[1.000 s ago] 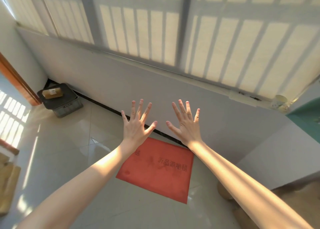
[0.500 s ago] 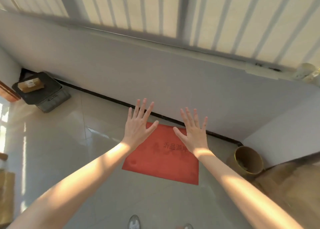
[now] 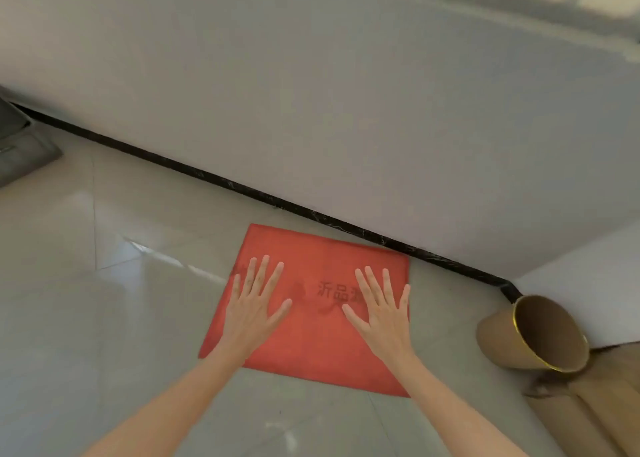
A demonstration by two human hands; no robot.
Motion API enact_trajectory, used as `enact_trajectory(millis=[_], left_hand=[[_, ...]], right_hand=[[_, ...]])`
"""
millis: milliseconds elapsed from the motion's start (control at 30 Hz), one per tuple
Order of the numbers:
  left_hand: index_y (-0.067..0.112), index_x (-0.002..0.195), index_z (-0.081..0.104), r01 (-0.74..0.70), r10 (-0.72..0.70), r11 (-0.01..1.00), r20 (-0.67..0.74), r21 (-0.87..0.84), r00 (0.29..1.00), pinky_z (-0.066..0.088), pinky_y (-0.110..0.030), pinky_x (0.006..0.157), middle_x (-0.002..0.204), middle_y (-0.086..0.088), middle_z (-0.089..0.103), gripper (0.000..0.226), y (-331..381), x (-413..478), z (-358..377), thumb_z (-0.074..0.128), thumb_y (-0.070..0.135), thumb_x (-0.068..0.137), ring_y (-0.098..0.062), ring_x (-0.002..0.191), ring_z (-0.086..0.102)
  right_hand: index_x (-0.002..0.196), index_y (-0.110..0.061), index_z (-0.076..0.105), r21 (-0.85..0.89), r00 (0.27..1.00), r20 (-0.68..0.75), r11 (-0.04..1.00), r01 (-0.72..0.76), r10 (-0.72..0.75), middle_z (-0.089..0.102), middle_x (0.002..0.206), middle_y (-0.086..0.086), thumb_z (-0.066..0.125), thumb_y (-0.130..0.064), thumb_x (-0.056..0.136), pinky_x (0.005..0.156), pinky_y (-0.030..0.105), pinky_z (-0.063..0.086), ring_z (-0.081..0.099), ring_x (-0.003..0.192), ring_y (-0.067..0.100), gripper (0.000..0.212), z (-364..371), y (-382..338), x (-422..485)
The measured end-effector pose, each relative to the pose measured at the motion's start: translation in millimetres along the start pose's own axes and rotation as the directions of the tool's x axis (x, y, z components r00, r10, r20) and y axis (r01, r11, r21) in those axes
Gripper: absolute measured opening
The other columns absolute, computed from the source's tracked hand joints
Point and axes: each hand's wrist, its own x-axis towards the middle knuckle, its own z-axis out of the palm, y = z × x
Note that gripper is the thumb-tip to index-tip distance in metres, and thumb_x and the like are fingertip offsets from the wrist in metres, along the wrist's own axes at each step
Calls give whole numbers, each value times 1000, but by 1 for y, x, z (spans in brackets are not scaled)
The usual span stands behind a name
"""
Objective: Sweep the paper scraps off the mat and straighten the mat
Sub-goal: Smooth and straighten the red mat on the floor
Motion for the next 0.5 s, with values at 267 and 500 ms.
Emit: enact_trajectory(millis=[267, 500], left_hand=[[39, 154, 18, -33, 24, 998, 137, 60, 990, 25, -67, 110, 164, 3, 13, 70, -89, 14, 260, 33, 65, 91, -24, 151, 3], [42, 152, 26, -8, -14, 996, 244, 89, 970, 21, -72, 104, 158, 3, 32, 70, -152, 2, 411, 39, 66, 87, -27, 147, 17]], right_hand=[[151, -43, -7, -39, 993, 61, 995, -95, 97, -1, 159, -21, 10, -75, 87, 113, 57, -17, -19, 147, 18, 74, 253, 63, 47], [147, -52, -7, -78, 942, 222, 968, -240, 252, -3, 158, -24, -5, -88, 71, 108, 69, -6, -15, 147, 22, 84, 435, 110, 40]])
